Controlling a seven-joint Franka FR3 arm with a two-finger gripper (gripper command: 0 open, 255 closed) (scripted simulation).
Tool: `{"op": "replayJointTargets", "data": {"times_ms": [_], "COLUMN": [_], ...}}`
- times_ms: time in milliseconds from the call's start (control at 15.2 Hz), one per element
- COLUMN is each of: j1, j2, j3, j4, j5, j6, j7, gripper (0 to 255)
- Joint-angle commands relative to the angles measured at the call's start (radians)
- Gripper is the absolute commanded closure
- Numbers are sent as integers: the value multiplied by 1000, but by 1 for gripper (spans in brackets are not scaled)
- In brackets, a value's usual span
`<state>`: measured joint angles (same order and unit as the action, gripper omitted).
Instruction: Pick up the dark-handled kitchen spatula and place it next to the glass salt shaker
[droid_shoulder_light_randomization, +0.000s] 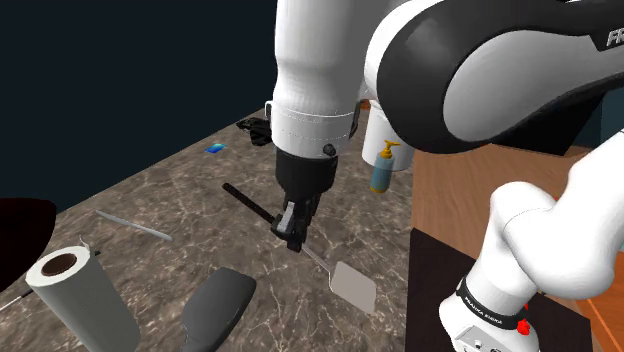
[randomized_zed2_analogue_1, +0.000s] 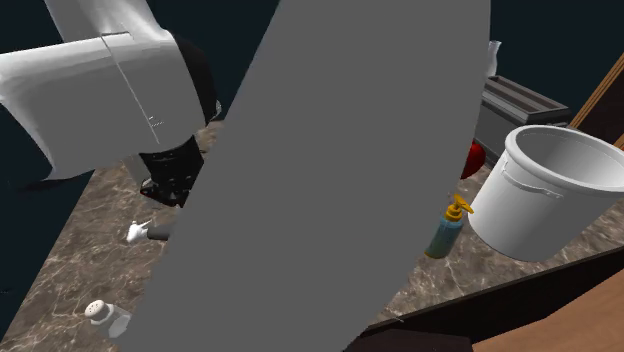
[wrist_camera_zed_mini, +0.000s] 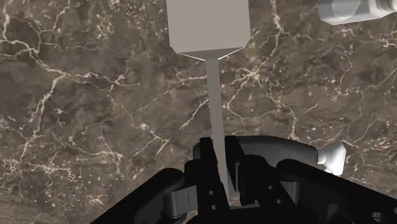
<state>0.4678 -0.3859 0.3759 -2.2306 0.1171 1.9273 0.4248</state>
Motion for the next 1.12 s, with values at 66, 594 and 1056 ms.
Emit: {"op": "replayJointTargets", "data": {"times_ms": [66,594,1056], "j1": [32,56,56], "j2": [-47,-57,-29], "j3": [37,79,97], "j4": [-33,-114,-187], "j5": [28,51,53], "j6": [-10,66,166], "j7": [54,97,103], "gripper": [255,255,255]}}
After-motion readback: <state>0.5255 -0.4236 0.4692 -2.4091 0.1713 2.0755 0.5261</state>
